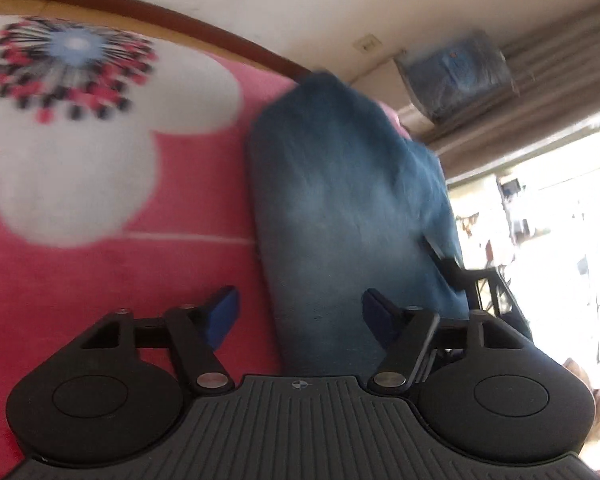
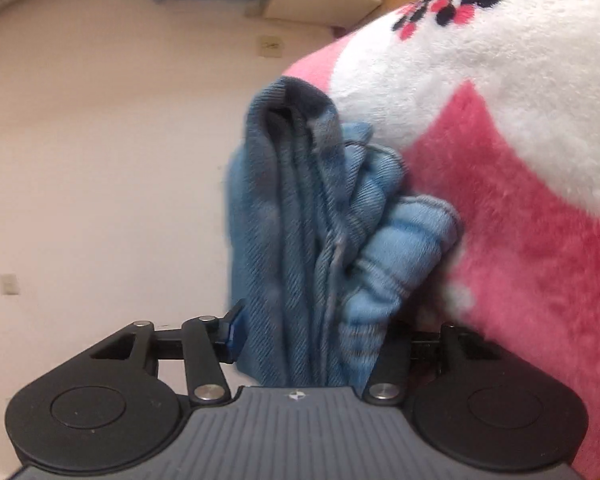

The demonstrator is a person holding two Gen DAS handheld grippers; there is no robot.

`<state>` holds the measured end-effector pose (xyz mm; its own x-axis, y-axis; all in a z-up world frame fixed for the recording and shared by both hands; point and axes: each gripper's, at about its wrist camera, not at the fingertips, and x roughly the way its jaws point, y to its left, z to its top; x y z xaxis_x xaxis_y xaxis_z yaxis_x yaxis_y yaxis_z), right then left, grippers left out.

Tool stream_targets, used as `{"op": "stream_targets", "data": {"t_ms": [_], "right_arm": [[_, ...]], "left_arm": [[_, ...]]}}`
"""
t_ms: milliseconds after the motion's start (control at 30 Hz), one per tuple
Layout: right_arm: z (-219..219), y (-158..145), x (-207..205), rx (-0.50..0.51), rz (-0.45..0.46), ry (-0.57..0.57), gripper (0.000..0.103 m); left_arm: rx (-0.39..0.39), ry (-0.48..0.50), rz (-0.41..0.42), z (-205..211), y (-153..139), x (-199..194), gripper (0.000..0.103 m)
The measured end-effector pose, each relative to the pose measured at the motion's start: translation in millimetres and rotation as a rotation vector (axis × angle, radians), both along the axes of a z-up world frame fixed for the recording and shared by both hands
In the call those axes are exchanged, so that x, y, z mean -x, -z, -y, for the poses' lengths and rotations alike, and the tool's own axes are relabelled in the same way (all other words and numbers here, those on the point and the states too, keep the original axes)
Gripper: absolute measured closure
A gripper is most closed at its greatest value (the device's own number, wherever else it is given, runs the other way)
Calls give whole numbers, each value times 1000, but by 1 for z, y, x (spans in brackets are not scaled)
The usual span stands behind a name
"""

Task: Fold clothes

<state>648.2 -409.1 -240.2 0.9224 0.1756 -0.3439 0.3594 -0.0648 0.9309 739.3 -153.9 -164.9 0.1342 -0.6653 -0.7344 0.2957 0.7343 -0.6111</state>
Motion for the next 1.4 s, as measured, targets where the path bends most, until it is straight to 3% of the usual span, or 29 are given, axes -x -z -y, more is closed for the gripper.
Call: {"op": "stream_targets", "data": {"t_ms": [33,67,200,300,367,400,433,500,600,767,833,933,1067,1200,1267,1400], "right_arm": [[-1,1,-4,-3,-14,3,71],[-3,-4,-10,21,1,-11,73],[-11,-33,-33,208,118,-111,73],[-3,-12,-40,266,80,-124,75],[6,10,-36,189,111,-139,78],[9,11,-34,154,122,-163,75],[10,5,-32,150,102,-195,65],[12,-11,-23,192,69,-281,52],[26,-35,2,264,-12,-372,42],[78,-90,27,499,-31,-215,42],[82,-98,1,523,-59,-261,42],[110,-93,-18,511,-200,-291,43],[115,-79,32,192,-88,-103,44],[104,-33,53,-104,-148,-123,43],[94,-16,49,-175,-181,-131,43],[88,6,32,-244,-147,-81,39]], "left_arm": [[-27,5,34,7,-1,3,50],[-30,9,72,12,-5,4,57],[-15,-14,108,14,-12,3,62],[-47,-10,105,19,-8,4,62],[-41,-15,90,21,-7,3,59],[-37,-12,81,20,-6,1,58],[-33,-9,71,20,-5,-1,57],[-25,-4,46,21,-2,-4,56],[-14,21,-6,6,0,2,51],[-22,97,-96,16,6,14,48],[-30,89,-119,19,7,20,47],[-22,31,-156,18,10,25,47],[-15,3,-154,16,14,27,51],[-67,10,-124,21,10,29,55],[-95,17,-105,25,7,29,57],[-99,22,-98,27,8,27,56]]}}
